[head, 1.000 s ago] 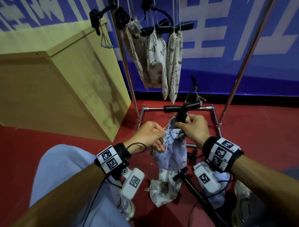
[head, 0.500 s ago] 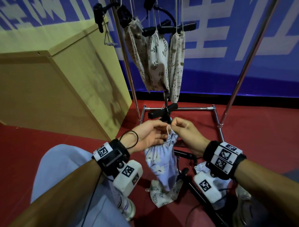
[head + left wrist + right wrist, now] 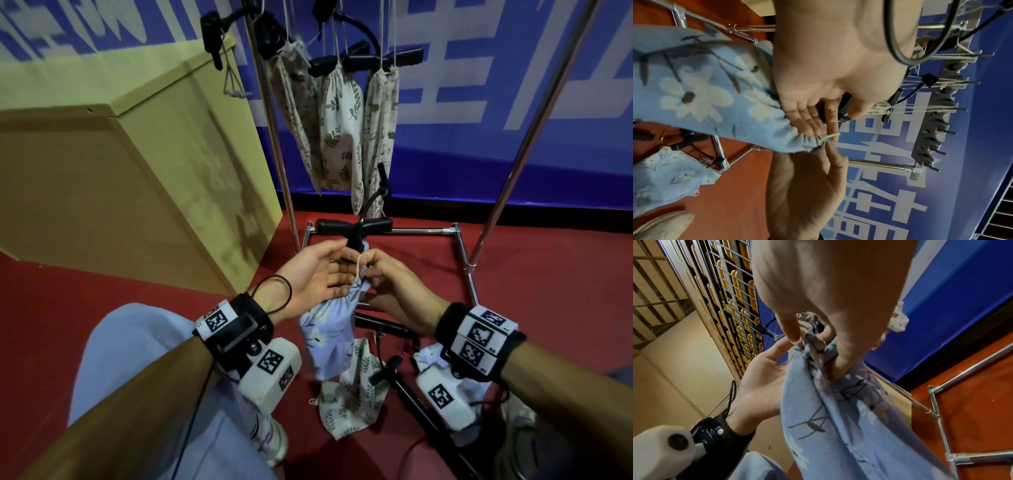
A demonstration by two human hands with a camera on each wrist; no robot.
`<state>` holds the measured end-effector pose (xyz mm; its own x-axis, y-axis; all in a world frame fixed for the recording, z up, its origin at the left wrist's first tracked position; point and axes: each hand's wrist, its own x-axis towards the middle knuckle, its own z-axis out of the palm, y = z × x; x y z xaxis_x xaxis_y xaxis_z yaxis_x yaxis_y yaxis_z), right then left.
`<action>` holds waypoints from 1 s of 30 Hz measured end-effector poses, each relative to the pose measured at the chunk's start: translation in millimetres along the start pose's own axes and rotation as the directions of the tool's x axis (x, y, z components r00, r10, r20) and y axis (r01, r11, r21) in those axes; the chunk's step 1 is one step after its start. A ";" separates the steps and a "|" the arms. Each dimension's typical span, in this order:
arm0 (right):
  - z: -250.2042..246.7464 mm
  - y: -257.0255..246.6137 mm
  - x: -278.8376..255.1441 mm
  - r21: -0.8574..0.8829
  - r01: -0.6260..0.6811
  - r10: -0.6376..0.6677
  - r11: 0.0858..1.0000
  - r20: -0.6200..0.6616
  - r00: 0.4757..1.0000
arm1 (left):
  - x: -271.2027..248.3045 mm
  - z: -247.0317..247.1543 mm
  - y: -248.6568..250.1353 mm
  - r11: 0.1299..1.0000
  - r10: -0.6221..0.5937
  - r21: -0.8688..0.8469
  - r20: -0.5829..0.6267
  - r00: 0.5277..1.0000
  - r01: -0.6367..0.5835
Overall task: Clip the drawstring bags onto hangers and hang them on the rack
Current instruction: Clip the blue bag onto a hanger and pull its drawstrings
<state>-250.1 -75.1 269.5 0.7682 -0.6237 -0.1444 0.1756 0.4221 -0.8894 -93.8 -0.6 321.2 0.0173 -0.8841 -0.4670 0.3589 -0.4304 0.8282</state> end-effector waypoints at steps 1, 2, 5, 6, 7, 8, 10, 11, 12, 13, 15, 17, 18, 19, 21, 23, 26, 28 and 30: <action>-1.0 -0.2 0.7 0.001 -0.002 0.002 1.000 0.002 1.000 | 0.6 -0.5 0.2 1.000 -0.004 0.002 0.002 1.000 0.004; -1.0 -0.1 0.3 -0.025 0.008 -0.008 1.000 0.002 1.000 | 0.5 -0.6 0.1 1.000 -0.003 0.010 0.003 1.000 0.003; 0.3 4.3 -0.9 -0.141 0.078 -0.078 0.987 0.003 0.997 | -0.7 1.3 -1.0 0.999 0.013 0.051 0.013 1.000 -0.014; 0.1 5.7 -1.1 -0.167 0.101 -0.102 0.981 0.000 0.995 | -0.8 2.1 -1.9 0.997 0.025 0.072 0.019 1.000 -0.027; -0.3 6.8 -0.9 -0.188 0.124 -0.126 0.974 0.000 0.992 | -0.7 2.6 -2.5 0.994 0.040 0.099 0.026 0.999 -0.043; -0.5 7.4 -1.3 -0.199 0.150 -0.153 0.969 -0.003 0.988 | -0.5 3.1 -2.5 0.989 0.062 0.134 0.032 0.998 -0.065; 0.7 7.6 -0.8 -0.225 0.183 -0.195 0.957 -0.031 0.980 | -1.3 3.0 -0.9 0.970 0.124 0.203 0.049 0.991 -0.131; 1.7 7.3 -0.7 -0.231 0.193 -0.208 0.954 -0.044 0.977 | -2.4 2.8 1.0 0.960 0.158 0.225 0.053 0.986 -0.166; 2.4 6.6 -0.2 -0.213 0.202 -0.218 0.956 -0.056 0.974 | -4.3 3.0 3.7 0.951 0.193 0.236 0.048 0.980 -0.199; 2.6 5.7 1.3 -0.178 0.202 -0.218 0.963 -0.072 0.973 | -7.6 4.1 7.5 0.946 0.222 0.232 0.035 0.974 -0.224; 5.4 0.3 3.7 -0.068 0.161 -0.168 0.985 -0.108 0.980 | -13.6 4.1 17.5 0.938 0.280 0.223 -0.036 0.959 -0.265; 6.2 -8.2 3.9 0.022 0.100 -0.096 0.995 -0.135 0.986 | -17.5 -4.5 29.8 0.928 0.336 0.241 -0.204 0.919 -0.286; 5.4 -12.2 3.4 0.038 0.072 -0.066 0.997 -0.128 0.990 | -15.9 -13.1 35.9 0.922 0.350 0.282 -0.310 0.884 -0.266; 3.0 -14.3 4.2 0.036 0.050 -0.046 0.998 -0.117 0.992 | -10.6 -23.6 38.6 0.911 0.365 0.345 -0.415 0.833 -0.228; -3.2 -15.5 5.3 0.046 0.025 -0.021 0.999 -0.079 0.997 | 10.0 -36.6 37.5 0.869 0.358 0.493 -0.581 0.730 -0.034; -7.4 -12.1 4.7 0.061 -0.036 0.040 0.997 -0.053 0.998 | 26.2 -37.3 19.9 0.853 0.129 0.465 -0.629 0.766 0.238; -11.0 -9.6 7.1 0.066 -0.126 0.127 0.990 -0.015 0.992 | 23.6 -29.0 -15.1 0.861 -0.410 0.203 -0.266 0.872 0.467; -15.5 -13.1 7.0 0.036 -0.143 0.144 0.989 -0.018 0.989 | 20.4 -26.8 -25.8 0.915 -0.346 0.155 -0.174 0.922 0.372; -16.1 -21.0 7.0 0.050 -0.144 0.144 0.988 -0.002 0.990 | 24.8 -29.3 -30.4 0.956 -0.208 0.148 -0.261 0.943 0.252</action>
<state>-258.4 -99.0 280.1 0.7841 -0.5577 -0.2723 0.0937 0.5401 -0.8364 -76.9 -4.1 275.3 0.1851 -0.6963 -0.6935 0.2093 -0.6616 0.7201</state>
